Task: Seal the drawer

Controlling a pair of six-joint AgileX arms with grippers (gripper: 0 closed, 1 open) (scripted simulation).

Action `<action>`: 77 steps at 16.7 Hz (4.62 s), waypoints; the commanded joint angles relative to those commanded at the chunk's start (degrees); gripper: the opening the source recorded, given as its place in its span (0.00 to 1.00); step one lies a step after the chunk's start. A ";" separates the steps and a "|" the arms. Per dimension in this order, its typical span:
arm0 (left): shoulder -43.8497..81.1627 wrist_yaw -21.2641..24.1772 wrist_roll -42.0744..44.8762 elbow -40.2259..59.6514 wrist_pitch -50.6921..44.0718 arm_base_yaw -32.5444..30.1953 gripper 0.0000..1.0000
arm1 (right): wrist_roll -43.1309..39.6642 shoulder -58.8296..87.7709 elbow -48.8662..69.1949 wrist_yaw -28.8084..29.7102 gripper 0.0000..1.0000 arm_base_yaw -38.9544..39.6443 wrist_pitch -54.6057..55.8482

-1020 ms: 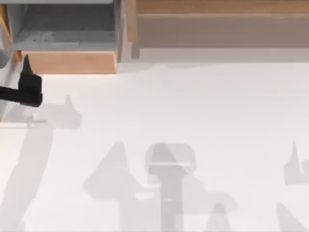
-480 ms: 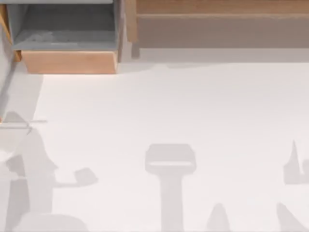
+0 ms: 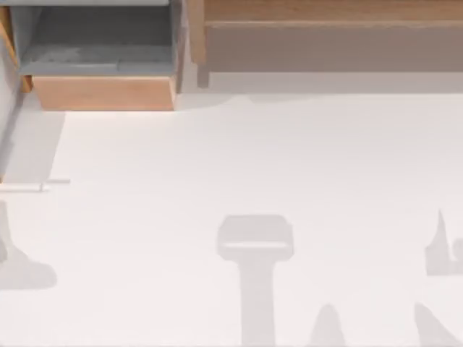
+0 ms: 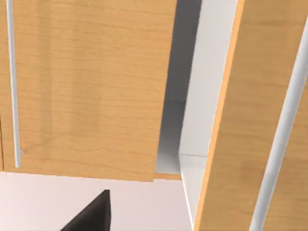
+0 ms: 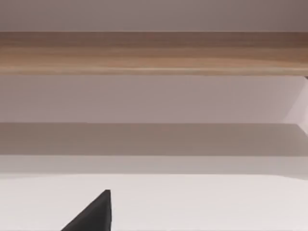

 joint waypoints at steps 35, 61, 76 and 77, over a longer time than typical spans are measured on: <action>5.00 -0.65 4.31 6.01 1.64 -1.05 0.00 | 0.00 0.00 0.00 0.00 1.00 0.00 0.00; 16.09 -11.52 3.51 31.02 -12.80 -11.75 0.00 | 0.00 0.00 0.00 0.00 1.00 0.00 0.00; 24.32 -16.18 3.27 48.08 -22.26 -16.20 0.00 | 0.00 0.00 0.00 0.00 1.00 0.00 0.00; 24.43 -16.24 3.21 48.28 -22.44 -16.28 0.00 | 0.00 0.00 0.00 0.00 1.00 0.00 0.00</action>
